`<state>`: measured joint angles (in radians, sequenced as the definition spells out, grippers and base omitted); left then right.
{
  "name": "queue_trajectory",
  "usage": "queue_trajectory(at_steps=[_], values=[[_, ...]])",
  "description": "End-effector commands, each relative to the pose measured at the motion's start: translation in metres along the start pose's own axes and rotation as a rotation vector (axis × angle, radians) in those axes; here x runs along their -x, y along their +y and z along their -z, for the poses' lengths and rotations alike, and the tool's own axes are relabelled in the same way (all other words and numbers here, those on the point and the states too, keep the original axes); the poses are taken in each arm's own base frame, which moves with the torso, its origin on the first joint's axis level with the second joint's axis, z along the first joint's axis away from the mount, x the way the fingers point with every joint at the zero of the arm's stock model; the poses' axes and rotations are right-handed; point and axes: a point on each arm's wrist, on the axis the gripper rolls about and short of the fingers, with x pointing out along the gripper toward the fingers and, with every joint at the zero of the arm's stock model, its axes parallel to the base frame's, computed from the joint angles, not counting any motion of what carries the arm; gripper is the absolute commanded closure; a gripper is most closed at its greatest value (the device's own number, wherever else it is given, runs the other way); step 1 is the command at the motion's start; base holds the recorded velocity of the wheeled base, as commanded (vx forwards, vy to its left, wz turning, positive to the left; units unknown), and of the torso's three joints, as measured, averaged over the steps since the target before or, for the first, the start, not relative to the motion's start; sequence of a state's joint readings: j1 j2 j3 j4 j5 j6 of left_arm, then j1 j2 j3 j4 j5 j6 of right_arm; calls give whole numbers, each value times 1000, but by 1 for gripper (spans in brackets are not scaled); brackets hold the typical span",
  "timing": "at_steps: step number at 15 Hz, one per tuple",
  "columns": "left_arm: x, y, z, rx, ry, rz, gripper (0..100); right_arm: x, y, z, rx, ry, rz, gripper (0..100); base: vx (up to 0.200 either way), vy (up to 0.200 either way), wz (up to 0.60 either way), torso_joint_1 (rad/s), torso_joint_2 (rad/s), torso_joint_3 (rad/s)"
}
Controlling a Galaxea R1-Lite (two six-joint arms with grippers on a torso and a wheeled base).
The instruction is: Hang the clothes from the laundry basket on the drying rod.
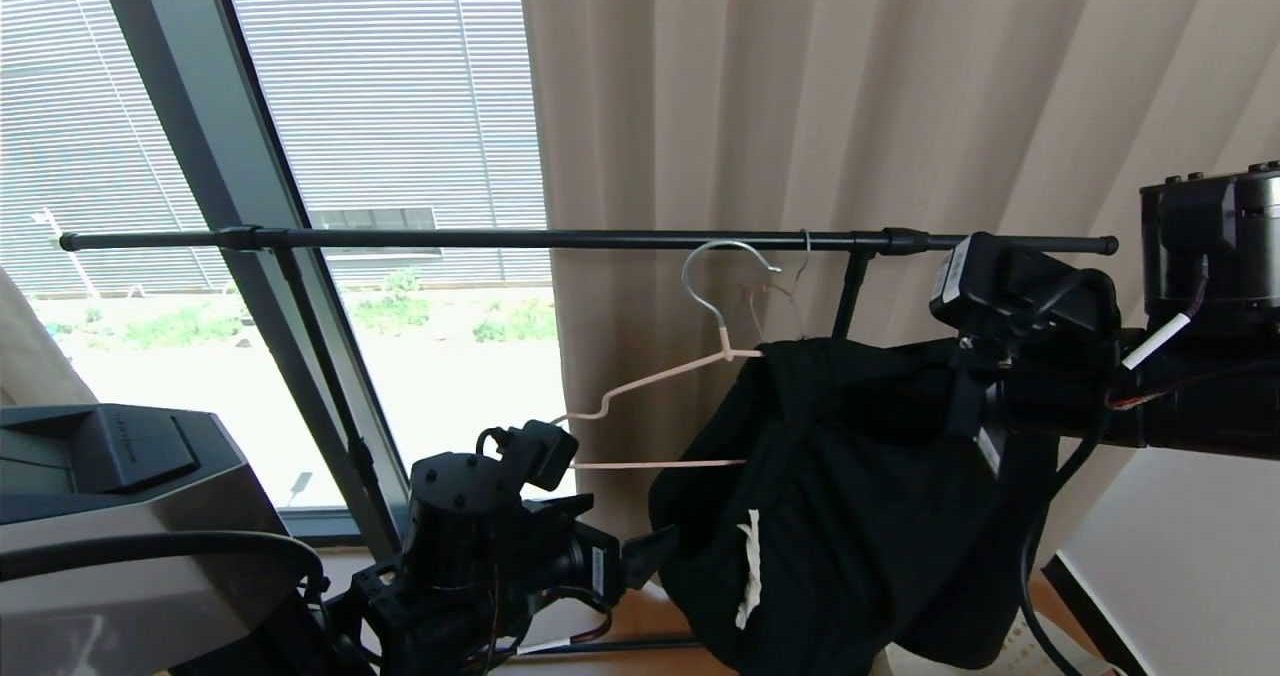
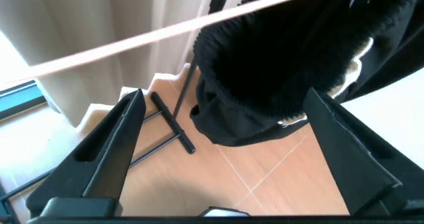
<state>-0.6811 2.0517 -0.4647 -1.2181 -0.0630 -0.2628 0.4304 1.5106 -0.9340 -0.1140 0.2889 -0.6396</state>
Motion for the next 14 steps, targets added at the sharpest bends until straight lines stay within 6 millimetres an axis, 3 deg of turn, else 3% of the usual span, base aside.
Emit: queue_trajectory(at_steps=[1, 11, 12, 14], values=[[-5, 1, 3, 0, 7, -18, 0, 7, 4, -1, 7, -14, 1, 100, 0, 0, 0, 0, 0, 0], [-19, -5, 22, -22, 42, -91, 0, 28, 13, -9, -28, -63, 10, 100, 0, 0, 0, 0, 0, 0], [-19, -5, 23, -24, 42, -91, 100, 27, 13, -8, -30, -61, 8, 100, 0, 0, 0, 0, 0, 0], [-14, -8, 18, -31, 25, -82, 100, 27, 13, 2, -100, -26, 14, 100, 0, 0, 0, 0, 0, 0]])
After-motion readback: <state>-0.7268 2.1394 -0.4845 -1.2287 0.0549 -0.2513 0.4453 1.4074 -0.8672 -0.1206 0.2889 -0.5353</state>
